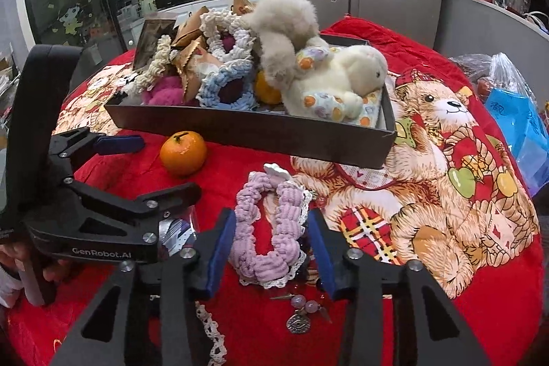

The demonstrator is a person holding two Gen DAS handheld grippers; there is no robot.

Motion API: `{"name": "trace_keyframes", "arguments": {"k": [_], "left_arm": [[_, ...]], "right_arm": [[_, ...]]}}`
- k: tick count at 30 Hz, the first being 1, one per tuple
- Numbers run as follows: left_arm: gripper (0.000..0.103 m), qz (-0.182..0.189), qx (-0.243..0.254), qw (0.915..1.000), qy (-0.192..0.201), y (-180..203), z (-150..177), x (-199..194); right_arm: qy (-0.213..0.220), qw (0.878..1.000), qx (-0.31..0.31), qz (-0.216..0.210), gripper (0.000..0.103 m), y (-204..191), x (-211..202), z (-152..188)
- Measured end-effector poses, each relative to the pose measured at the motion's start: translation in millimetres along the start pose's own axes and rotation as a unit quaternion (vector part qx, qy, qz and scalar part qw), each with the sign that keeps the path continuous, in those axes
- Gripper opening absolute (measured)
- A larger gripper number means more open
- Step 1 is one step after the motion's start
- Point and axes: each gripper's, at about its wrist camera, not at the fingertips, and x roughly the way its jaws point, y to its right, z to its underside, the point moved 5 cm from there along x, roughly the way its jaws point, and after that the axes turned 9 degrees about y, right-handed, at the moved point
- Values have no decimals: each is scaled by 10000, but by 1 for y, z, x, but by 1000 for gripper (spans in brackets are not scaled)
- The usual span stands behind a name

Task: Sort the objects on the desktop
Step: 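Grasp the orange with the left tool while the right tool grasps the pink scrunchie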

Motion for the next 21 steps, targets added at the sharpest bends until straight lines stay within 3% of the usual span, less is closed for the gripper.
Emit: {"name": "trace_keyframes", "arguments": {"k": [4,5,7,8,11,21], "left_arm": [[92,-12,8,10000,28,0,-1,-1],[87,-6,18,10000,42,1,-1,-1],[71,8,94,9999,123,5,-3,-4],[59,32,149,9998,156,8,-3,-5],[35,91,396,9989,234,18,-3,-8],[33,99,395,9988,259,23,-3,-10]], "right_arm": [[-4,9999,-104,-6,31,-5,0,1],[-13,9999,-115,-21,30,-6,0,1],[-29,9998,-141,-100,20,-9,-1,2],[-62,9997,-140,-166,20,-11,0,3],[-96,9996,-154,-200,19,-15,2,5],[-18,9994,-192,-279,14,-20,-6,4]]}}
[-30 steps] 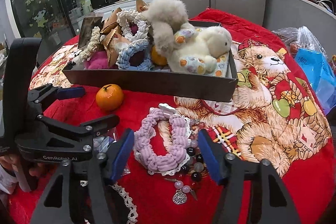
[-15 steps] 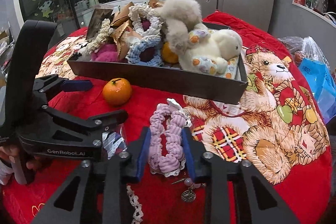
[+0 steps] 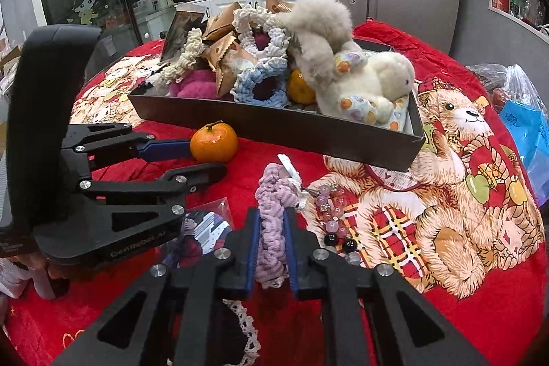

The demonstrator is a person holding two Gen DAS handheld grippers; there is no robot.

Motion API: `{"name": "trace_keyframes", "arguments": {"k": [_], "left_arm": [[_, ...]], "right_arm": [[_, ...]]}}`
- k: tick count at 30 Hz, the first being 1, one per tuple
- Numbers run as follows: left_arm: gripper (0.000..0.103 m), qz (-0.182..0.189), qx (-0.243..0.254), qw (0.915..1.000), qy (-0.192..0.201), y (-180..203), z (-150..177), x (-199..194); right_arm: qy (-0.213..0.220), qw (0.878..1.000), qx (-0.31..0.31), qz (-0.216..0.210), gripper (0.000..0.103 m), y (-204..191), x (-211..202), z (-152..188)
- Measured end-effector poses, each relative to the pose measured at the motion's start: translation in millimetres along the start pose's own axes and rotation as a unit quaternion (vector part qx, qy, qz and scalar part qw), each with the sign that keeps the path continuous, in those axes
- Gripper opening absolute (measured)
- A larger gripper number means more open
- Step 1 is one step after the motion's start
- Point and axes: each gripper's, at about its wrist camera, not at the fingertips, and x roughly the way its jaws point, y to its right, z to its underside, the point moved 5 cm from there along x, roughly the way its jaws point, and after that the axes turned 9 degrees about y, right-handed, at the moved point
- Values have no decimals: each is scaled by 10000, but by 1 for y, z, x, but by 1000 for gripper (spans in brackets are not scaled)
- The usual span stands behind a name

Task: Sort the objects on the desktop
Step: 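Lift the orange and pink scrunchie and carry them over the black box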

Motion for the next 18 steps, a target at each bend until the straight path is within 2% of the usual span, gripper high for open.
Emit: {"name": "trace_keyframes", "arguments": {"k": [18], "left_arm": [[32,-36,-117,9998,127,-7,0,-11]], "right_arm": [[154,9998,-142,0,14,-9,-11,-10]]}}
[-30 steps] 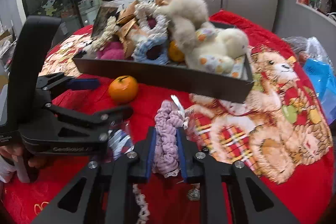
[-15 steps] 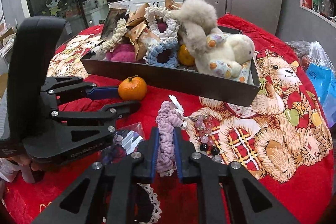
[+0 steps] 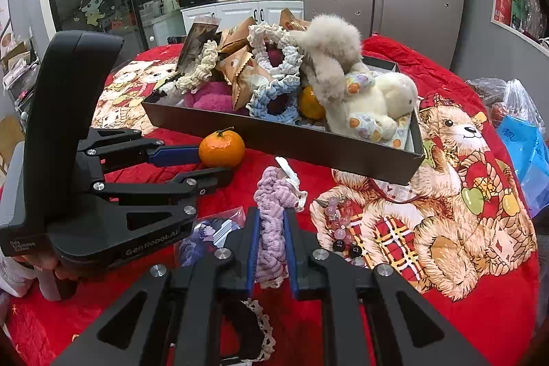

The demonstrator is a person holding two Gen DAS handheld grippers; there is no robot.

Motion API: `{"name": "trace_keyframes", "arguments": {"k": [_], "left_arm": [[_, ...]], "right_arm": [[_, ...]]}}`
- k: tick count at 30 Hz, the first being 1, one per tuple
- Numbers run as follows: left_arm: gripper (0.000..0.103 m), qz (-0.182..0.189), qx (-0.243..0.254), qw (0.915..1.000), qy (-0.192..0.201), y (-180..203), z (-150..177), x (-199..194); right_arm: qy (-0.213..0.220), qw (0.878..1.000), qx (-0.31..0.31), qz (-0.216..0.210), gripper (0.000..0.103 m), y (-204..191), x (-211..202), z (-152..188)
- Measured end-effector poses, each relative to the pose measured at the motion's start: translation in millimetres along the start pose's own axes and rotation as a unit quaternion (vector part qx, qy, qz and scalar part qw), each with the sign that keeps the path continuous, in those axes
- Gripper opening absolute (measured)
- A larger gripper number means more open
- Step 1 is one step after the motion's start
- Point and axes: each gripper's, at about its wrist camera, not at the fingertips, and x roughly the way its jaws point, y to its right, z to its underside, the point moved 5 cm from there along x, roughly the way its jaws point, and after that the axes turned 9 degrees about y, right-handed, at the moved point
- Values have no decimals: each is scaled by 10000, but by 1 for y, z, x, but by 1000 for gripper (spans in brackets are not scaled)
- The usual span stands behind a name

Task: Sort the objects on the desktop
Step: 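Lift the orange and pink scrunchie and carry them over the black box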

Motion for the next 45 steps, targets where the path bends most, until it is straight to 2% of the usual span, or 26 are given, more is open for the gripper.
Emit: {"name": "trace_keyframes", "arguments": {"k": [14,23,30,35,39,45], "left_arm": [[32,-63,-69,9998,201,-5,-9,-16],[32,-157,-255,9980,555,-19,-32,-50],[32,-280,-401,9958,776,-37,-46,-71],[32,-314,-453,9950,839,-45,-51,-77],[32,-323,-508,9947,838,-49,-53,-78],[32,-344,-580,9944,817,-56,-52,-76]], "right_arm": [[45,9999,108,37,14,3,-3,-6],[520,9983,-117,232,14,-18,-24,-40],[711,9970,-139,276,14,-29,-36,-64],[806,9964,-108,221,14,-34,-42,-77],[929,9947,-276,347,14,-42,-46,-81],[909,9950,-277,313,14,-44,-44,-84]]}}
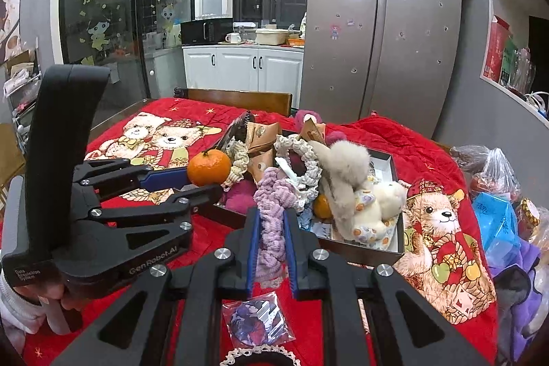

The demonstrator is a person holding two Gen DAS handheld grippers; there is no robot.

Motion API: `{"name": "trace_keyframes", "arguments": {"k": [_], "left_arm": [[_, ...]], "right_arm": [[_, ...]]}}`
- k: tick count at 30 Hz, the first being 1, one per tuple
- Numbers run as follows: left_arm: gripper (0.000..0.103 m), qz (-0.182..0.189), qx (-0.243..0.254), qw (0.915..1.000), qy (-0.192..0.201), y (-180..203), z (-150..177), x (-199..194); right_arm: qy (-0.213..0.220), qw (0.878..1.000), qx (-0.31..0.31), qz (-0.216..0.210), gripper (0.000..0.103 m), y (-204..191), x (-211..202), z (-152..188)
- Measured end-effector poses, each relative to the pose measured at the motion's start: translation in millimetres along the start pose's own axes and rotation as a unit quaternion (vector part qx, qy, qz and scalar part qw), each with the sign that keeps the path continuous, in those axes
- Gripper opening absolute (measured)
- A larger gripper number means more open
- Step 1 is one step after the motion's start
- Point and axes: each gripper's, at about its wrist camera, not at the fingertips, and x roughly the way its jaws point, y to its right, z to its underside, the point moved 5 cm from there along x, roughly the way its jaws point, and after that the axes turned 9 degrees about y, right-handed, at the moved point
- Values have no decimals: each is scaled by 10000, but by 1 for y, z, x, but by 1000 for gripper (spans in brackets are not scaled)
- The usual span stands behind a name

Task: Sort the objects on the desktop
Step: 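Lift the orange and pink scrunchie and carry them over the black box, then lower the orange and pink scrunchie into the box with both tools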

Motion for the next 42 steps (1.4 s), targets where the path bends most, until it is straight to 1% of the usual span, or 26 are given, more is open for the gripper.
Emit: {"name": "trace_keyframes", "arguments": {"k": [5,8,11,14,16,19,22,24,26,29,33,35,36,38,42], "left_arm": [[32,67,-100,9999,-35,-5,-2,3],[32,75,-73,9999,15,-6,-6,3],[32,250,-163,9995,82,-8,-13,2],[32,267,-149,9994,138,-10,-24,3],[32,304,-155,9993,147,-11,-32,7],[32,315,-200,9992,157,-14,-46,17],[32,206,-131,9993,299,-18,-63,29],[32,238,-138,9990,341,-20,-73,38],[32,298,-234,9986,363,-24,-78,45],[32,254,-290,9986,365,-33,-81,58],[32,257,-360,9988,199,-43,-73,79],[32,173,-339,9991,163,-45,-70,85],[32,183,-309,9993,130,-44,-66,88],[32,220,-275,9993,118,-43,-64,89],[32,214,-183,9995,134,-39,-62,88]], "right_arm": [[-23,10000,55,2,14,6,3,-3],[-6,10000,81,-38,14,8,5,-9],[39,10000,46,-26,14,8,8,-17],[51,10000,12,-35,14,6,14,-24],[83,9999,-73,60,14,6,19,-30],[136,9999,-35,24,14,6,28,-40],[233,9997,-15,4,14,10,37,-54],[317,9995,15,1,14,14,45,-65],[361,9993,55,-16,14,18,51,-73],[448,9989,157,-26,14,27,61,-82],[509,9981,326,-82,14,39,74,-78],[362,9990,245,-61,14,41,83,-73],[335,9991,259,-39,14,43,87,-69],[144,9996,226,-38,14,45,95,-61],[-4,9996,263,-32,14,49,103,-51]]}}
